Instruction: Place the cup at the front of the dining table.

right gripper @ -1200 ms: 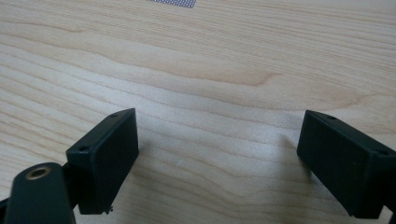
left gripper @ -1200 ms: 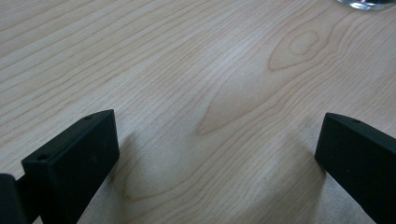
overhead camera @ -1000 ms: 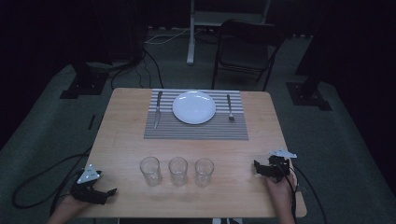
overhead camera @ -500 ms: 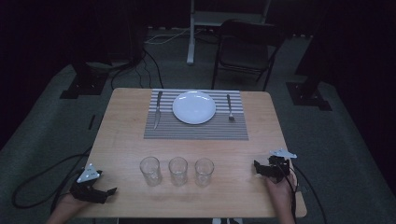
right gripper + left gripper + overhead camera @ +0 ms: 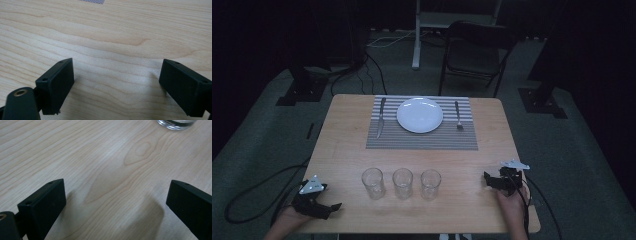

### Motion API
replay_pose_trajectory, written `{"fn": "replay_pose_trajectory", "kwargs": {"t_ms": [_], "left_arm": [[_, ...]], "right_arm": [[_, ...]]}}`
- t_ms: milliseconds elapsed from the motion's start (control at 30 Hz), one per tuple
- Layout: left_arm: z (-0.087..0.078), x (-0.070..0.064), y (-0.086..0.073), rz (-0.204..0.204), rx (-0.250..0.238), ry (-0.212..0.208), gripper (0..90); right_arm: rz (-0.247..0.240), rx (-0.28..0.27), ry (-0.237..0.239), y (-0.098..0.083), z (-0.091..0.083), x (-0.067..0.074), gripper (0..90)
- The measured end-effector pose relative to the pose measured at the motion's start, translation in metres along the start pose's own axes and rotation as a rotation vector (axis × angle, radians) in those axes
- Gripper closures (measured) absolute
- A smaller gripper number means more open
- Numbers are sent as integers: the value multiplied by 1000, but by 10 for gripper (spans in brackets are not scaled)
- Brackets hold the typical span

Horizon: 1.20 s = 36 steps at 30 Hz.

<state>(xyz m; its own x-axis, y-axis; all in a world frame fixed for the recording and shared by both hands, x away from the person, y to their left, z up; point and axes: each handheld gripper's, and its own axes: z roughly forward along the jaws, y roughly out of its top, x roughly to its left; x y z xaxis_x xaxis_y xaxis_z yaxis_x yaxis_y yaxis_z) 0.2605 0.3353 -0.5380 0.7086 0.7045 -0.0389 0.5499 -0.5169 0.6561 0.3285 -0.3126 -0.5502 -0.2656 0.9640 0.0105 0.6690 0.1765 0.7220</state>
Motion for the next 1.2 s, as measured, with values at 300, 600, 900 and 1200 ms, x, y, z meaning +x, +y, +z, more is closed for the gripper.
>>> {"fn": "replay_pose_trajectory", "kwargs": {"t_ms": [300,600,900,1200], "left_arm": [[-3,-4,14,12,-35,-46,30],[-7,-12,37,58,-58,-75,30],[-13,-16,57,92,-85,-110,31],[-12,-26,80,145,-99,-138,30]], "right_arm": [[0,0,0,0,0,0,124],[1,0,-1,0,0,0,124],[1,0,-1,0,0,0,124],[-1,-1,-2,0,0,0,124]]}}
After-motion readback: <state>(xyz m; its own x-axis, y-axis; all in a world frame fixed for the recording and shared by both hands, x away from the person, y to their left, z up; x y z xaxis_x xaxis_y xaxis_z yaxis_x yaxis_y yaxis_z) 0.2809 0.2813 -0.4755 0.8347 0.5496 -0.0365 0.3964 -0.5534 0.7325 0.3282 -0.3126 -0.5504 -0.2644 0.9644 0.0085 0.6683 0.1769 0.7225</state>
